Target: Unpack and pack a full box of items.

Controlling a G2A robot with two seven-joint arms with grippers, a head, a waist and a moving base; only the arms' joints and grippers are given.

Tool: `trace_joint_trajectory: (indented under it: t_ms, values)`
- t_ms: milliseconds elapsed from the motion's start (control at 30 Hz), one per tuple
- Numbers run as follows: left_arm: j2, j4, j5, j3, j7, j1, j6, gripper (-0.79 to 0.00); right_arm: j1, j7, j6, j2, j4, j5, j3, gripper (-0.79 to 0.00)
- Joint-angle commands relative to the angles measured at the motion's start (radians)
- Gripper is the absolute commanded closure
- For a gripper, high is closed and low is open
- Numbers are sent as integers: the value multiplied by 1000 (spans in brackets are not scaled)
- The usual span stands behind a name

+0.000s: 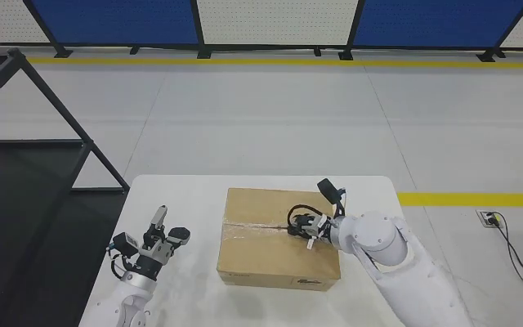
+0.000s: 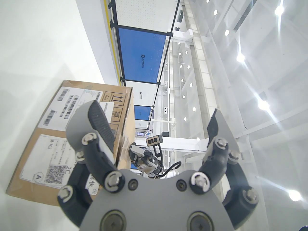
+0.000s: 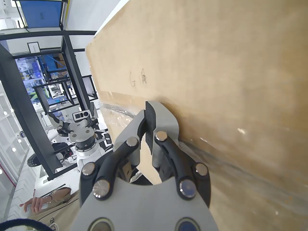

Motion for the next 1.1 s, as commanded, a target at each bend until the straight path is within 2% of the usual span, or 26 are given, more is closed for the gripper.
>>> trace_joint_trajectory:
  t_ms: [0, 600, 767, 1067]
  values:
    - [0, 0, 0, 0, 0, 0, 0, -785, -33, -2, 6, 10, -33, -9, 39, 0]
    - [0, 0, 0, 0, 0, 0, 0, -785, -290, -49, 1, 72, -198, 35, 360, 0]
    - [0, 0, 0, 0, 0, 0, 0, -785, -316, -49, -8, 78, -202, 44, 378, 0]
    - [0, 0, 0, 0, 0, 0, 0, -785, -293, -65, -10, 80, -144, 53, 359, 0]
